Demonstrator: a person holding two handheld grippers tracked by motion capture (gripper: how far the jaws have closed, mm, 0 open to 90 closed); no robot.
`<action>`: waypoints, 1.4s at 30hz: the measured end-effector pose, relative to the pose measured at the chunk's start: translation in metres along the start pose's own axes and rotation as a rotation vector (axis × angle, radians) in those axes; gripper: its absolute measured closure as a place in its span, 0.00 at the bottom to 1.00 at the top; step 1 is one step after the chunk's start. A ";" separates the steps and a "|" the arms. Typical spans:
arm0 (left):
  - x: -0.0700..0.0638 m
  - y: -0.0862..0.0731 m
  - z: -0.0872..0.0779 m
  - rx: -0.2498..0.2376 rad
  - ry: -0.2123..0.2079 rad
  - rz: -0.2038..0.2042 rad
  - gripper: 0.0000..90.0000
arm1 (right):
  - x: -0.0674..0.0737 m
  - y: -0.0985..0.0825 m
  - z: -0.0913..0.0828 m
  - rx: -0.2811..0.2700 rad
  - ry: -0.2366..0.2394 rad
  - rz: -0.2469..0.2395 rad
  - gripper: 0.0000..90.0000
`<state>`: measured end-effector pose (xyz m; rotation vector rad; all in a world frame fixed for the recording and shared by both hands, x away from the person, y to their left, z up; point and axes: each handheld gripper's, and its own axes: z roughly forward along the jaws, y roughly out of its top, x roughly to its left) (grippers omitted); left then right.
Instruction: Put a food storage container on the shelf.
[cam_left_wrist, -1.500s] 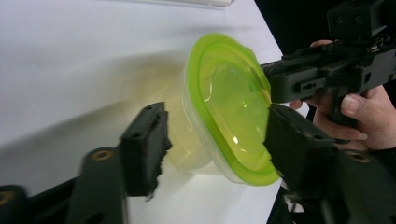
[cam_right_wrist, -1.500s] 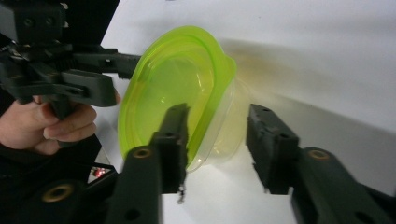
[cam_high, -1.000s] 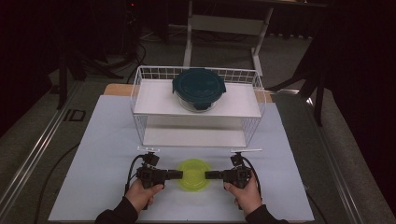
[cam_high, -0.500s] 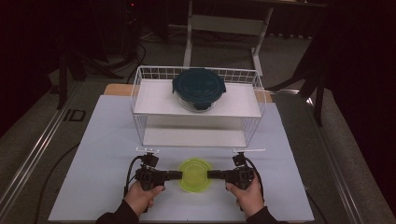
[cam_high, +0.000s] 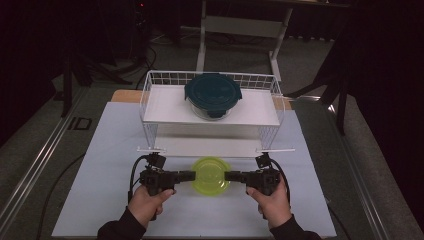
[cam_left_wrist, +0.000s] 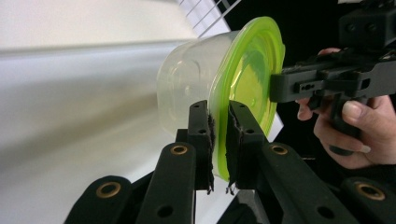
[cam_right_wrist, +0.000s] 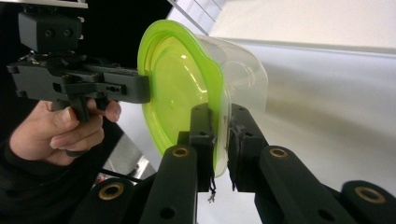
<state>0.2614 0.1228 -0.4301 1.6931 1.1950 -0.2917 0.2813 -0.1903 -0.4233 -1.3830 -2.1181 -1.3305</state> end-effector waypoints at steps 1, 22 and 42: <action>-0.003 0.003 -0.002 -0.003 0.002 0.007 0.91 | 0.004 0.002 -0.002 -0.003 -0.004 -0.009 0.90; -0.052 0.075 -0.038 -0.057 -0.002 0.093 0.91 | 0.052 0.062 -0.045 -0.104 -0.014 -0.095 0.90; -0.065 0.146 -0.057 -0.109 -0.007 0.109 0.91 | 0.077 0.137 -0.064 -0.150 -0.029 -0.127 0.90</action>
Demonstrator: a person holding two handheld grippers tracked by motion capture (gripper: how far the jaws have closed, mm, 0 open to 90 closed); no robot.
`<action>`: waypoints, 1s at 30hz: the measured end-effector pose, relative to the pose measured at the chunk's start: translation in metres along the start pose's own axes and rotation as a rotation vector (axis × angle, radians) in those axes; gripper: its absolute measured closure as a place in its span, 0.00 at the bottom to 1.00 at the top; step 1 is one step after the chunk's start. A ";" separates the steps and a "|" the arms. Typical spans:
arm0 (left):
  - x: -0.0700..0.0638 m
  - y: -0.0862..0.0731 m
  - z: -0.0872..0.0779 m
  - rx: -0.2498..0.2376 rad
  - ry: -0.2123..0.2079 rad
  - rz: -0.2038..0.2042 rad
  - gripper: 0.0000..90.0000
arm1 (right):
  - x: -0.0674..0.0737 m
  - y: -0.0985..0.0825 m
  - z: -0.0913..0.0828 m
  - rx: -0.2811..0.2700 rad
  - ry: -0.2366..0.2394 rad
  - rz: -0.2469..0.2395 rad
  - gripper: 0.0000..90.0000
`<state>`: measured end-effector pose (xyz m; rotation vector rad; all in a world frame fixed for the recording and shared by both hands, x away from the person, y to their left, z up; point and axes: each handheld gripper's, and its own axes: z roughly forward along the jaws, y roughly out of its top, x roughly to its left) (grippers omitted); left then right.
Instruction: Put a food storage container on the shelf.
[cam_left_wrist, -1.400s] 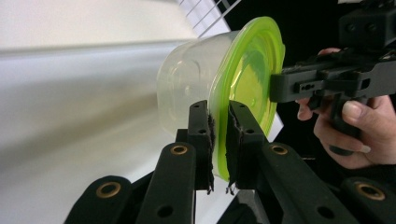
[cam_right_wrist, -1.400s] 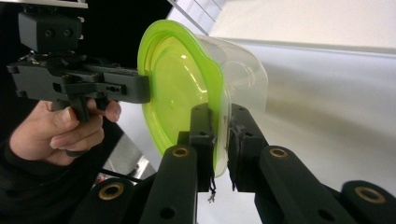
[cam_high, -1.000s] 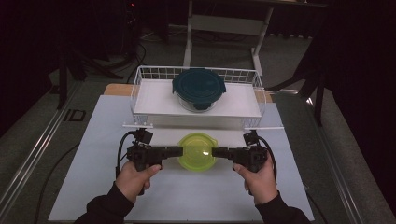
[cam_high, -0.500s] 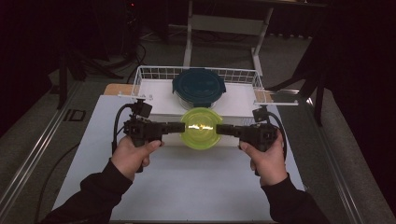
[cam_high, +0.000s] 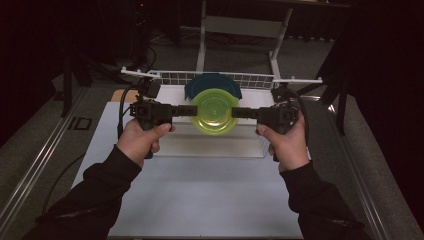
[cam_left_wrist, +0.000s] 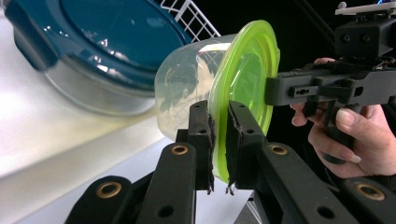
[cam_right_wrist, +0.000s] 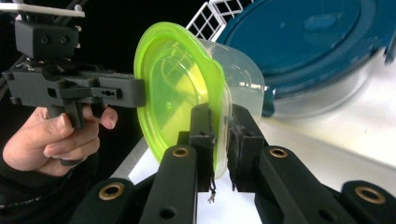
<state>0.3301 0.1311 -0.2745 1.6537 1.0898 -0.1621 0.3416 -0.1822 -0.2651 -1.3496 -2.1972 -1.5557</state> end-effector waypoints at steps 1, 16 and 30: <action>0.001 0.004 0.000 -0.002 0.003 0.003 0.91 | 0.000 0.004 0.001 0.001 0.000 0.001 0.90; 0.015 0.043 0.010 -0.026 0.038 -0.042 0.91 | -0.009 0.051 0.013 0.006 -0.040 0.033 0.90; 0.026 0.062 0.024 -0.054 0.058 -0.054 0.90 | -0.024 0.073 0.020 0.012 -0.055 0.103 0.90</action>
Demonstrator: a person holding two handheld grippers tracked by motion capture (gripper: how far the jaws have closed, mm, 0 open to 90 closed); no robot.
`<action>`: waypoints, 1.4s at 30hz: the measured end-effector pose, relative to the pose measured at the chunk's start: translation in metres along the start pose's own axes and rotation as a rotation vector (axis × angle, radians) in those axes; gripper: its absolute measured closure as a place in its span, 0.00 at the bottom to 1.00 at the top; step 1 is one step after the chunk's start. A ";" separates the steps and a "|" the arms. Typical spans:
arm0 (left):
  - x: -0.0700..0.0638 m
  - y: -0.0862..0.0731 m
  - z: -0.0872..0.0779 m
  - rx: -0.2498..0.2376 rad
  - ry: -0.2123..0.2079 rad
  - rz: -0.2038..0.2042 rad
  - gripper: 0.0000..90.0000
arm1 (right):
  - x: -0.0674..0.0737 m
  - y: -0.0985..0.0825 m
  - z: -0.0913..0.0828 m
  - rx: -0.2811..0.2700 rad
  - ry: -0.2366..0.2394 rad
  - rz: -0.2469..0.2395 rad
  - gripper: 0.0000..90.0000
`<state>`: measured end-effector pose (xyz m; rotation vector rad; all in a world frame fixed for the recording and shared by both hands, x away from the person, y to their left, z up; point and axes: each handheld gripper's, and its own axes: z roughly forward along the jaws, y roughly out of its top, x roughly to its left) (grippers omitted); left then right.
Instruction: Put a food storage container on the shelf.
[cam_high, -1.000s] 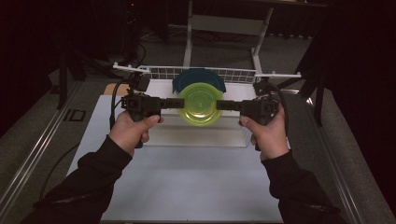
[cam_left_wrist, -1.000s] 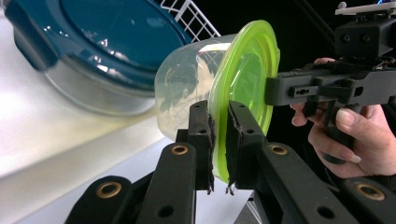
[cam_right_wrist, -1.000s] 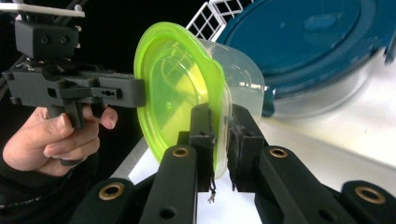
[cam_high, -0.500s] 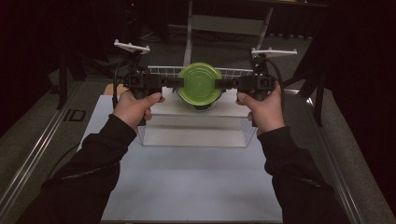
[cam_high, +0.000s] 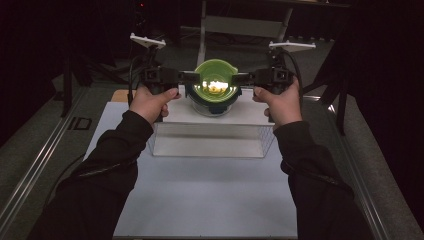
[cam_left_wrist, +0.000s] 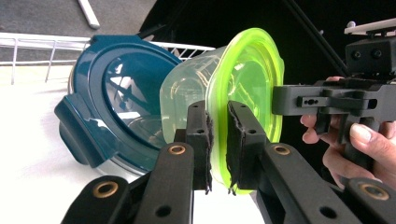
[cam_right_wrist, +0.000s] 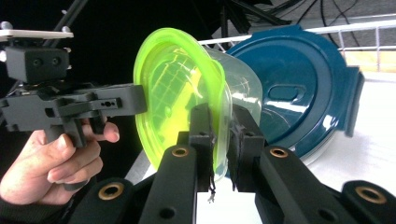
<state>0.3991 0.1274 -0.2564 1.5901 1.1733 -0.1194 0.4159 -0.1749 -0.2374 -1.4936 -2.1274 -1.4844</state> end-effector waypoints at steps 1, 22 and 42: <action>0.001 0.001 0.001 -0.010 0.004 -0.013 0.89 | -0.001 0.004 0.002 0.005 -0.005 0.007 0.90; 0.010 0.000 0.006 -0.072 0.005 0.005 0.54 | -0.020 0.016 0.002 -0.061 -0.030 0.058 0.61; -0.003 -0.049 -0.029 -0.159 -0.014 0.198 0.48 | 0.004 -0.034 -0.009 -0.074 -0.009 -0.127 0.58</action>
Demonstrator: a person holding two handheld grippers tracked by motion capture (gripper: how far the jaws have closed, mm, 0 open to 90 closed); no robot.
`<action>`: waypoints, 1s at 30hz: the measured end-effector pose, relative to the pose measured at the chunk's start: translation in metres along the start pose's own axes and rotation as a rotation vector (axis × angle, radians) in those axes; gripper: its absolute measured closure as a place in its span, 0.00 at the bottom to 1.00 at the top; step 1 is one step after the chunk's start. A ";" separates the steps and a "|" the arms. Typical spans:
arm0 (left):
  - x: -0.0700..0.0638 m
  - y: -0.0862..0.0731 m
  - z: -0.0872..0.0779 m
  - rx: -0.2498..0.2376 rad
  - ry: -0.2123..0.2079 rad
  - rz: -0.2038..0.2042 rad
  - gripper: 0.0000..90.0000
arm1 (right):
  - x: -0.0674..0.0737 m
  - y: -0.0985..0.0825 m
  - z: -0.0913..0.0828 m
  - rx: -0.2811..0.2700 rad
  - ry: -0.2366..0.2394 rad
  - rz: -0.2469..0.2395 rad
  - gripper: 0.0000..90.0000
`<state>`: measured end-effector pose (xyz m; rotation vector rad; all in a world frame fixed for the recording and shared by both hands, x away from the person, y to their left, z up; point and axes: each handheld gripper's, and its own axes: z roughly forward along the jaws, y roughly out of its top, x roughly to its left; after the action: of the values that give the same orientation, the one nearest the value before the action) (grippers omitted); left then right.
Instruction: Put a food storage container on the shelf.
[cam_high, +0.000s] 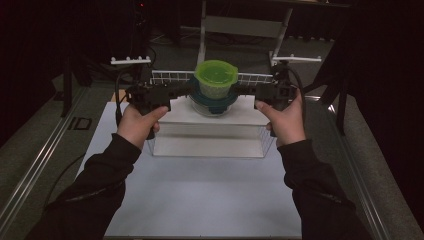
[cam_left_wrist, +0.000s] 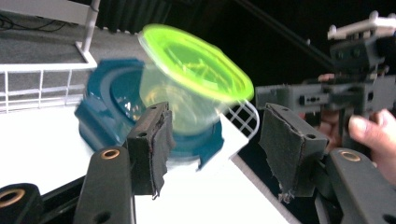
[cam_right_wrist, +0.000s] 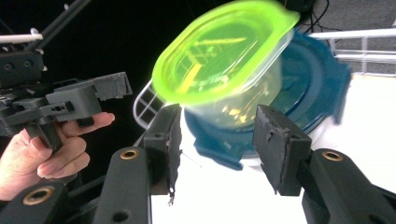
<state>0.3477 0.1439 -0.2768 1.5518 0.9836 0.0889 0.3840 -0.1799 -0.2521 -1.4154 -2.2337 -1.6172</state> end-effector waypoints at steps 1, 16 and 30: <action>-0.001 -0.005 -0.001 0.003 -0.001 0.013 0.48 | 0.004 -0.005 0.002 0.002 0.005 -0.009 0.59; -0.009 -0.071 -0.023 -0.020 -0.022 0.153 0.43 | 0.019 -0.029 0.029 0.038 -0.014 -0.087 0.99; -0.012 -0.141 -0.017 -0.058 -0.047 0.289 0.16 | 0.011 -0.021 0.042 0.011 -0.041 -0.061 1.00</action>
<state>0.2566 0.1361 -0.3866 1.6264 0.7088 0.2792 0.3822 -0.1411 -0.2813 -1.4040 -2.3266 -1.6048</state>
